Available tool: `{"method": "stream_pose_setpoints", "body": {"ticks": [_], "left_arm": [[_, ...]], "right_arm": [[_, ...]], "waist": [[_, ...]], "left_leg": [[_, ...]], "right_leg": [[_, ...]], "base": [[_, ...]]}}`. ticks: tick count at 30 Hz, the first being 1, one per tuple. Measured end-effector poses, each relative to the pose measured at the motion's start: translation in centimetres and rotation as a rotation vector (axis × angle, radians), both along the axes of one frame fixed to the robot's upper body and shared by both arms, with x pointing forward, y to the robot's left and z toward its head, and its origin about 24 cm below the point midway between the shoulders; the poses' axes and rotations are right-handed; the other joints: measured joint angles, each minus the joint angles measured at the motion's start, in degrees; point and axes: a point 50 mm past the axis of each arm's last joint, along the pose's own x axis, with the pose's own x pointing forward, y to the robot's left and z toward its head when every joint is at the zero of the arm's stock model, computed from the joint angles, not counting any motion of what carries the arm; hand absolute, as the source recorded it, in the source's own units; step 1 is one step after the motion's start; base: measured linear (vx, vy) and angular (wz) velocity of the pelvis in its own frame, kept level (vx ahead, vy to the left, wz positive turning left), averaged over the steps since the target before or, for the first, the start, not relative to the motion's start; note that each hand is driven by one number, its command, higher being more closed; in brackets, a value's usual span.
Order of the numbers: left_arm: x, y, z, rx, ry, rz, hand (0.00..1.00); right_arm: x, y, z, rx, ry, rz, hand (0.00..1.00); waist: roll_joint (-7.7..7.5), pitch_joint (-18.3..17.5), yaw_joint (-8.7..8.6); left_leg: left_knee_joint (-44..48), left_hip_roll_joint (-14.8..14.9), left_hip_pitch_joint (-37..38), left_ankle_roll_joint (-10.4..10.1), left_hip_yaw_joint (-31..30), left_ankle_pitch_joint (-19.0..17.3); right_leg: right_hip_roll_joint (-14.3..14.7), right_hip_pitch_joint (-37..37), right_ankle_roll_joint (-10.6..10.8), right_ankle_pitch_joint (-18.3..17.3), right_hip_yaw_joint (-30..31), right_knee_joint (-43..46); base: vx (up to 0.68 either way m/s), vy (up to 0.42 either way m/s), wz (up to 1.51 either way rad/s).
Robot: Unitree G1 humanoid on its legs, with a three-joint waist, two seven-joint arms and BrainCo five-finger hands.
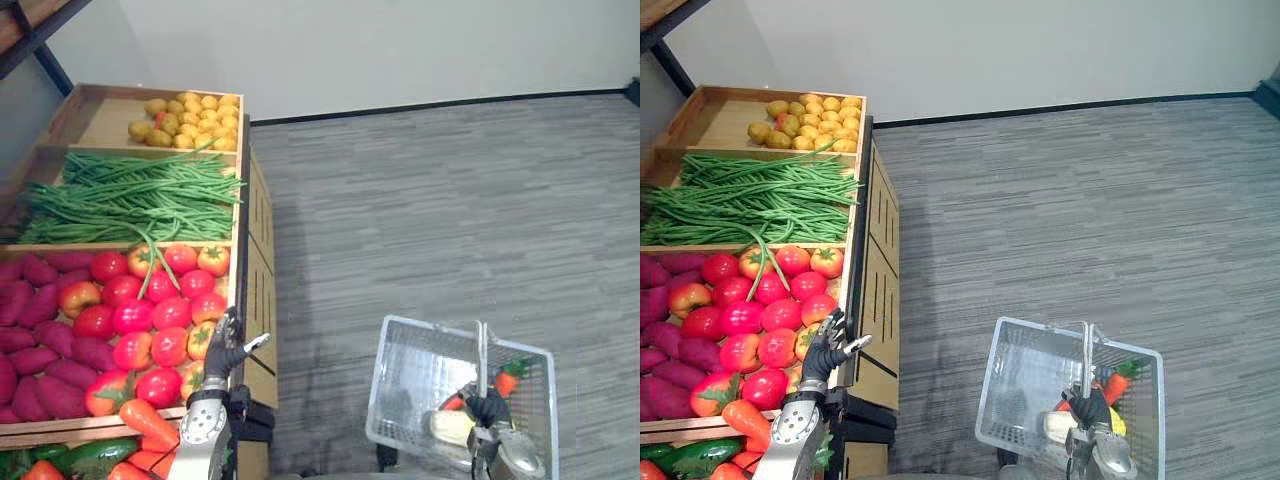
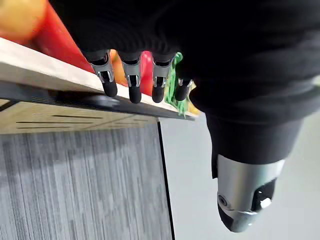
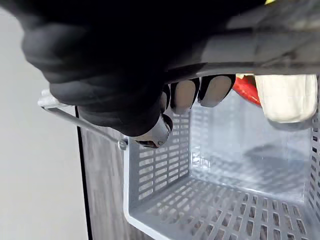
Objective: Pick vegetable in the basket
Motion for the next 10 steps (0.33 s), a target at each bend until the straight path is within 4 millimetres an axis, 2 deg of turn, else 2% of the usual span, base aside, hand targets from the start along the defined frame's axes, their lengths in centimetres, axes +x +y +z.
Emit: {"method": "stream_pose_setpoints", "body": {"ticks": [10], "left_arm": [[-1.6,1.1,-1.9,-0.015,0.093,0.047,0.00]], "right_arm": [[-0.2,-0.1,-0.6,-0.014,0.036,0.002,1.00]], "waist": [[-0.60,-0.5,-0.09]], "left_leg": [[-0.1,-0.3,0.0,0.3,-1.2,0.2]], "right_leg": [[0.0,0.6,0.0,0.0,-1.6,-0.2]], "base": [[0.00,0.004,0.07]]}}
